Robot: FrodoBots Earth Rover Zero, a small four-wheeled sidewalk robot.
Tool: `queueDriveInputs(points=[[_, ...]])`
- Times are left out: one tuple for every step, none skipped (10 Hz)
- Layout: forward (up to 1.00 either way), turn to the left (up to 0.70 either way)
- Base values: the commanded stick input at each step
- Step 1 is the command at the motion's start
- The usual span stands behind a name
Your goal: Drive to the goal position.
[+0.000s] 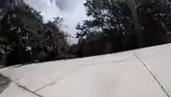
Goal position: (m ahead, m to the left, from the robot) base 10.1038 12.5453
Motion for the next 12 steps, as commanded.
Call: queueDriveInputs(points=[[0.83,0.33],[0.83,0.33],[0.83,0.33],[0.83,0.33],[0.83,0.23],[0.83,0.00],[0.83,0.00],[0.83,0.00],[0.83,0.33],[0.83,0.33],[0.83,0.33],[0.83,0.33]])
